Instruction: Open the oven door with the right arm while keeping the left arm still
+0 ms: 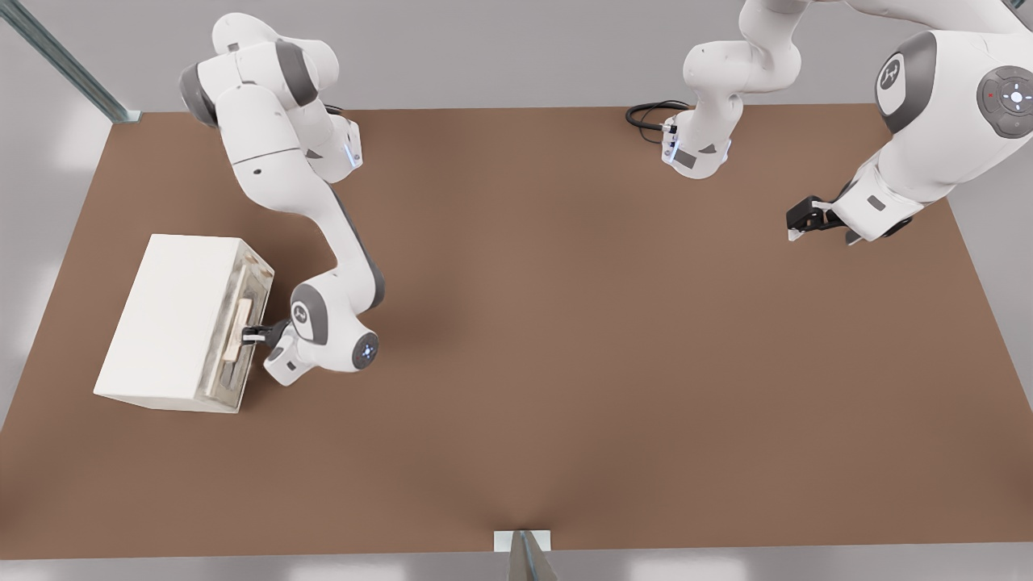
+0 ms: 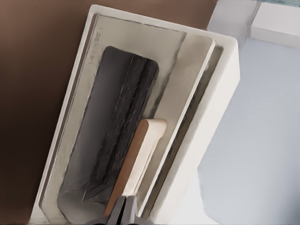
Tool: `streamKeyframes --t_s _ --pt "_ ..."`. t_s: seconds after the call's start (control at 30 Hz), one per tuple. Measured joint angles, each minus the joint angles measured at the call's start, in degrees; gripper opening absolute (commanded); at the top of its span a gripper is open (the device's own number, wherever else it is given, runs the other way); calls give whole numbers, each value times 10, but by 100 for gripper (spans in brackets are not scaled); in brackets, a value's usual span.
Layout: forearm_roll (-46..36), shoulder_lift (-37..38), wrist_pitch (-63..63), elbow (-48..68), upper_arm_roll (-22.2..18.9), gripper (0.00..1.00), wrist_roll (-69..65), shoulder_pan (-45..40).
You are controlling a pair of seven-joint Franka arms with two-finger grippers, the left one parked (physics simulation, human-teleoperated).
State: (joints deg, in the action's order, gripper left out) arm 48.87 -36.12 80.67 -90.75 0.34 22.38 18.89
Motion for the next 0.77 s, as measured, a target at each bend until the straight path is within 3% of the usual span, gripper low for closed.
streamKeyframes --t_s 0.1,0.13,0.17,0.27,0.37,0.47,0.77 --pt "-56 0 -24 96 0 21 -8 24" --pt "-95 3 -34 151 -1 72 -18 16" --pt "-163 9 -42 198 -1 100 -33 -32" --pt "-329 82 -57 232 -2 100 -75 -128" --pt "-417 216 -52 134 -4 100 -109 -150" --pt "-460 253 -43 104 -5 100 -136 -155" --pt "-491 261 -33 98 -6 100 -193 -154"
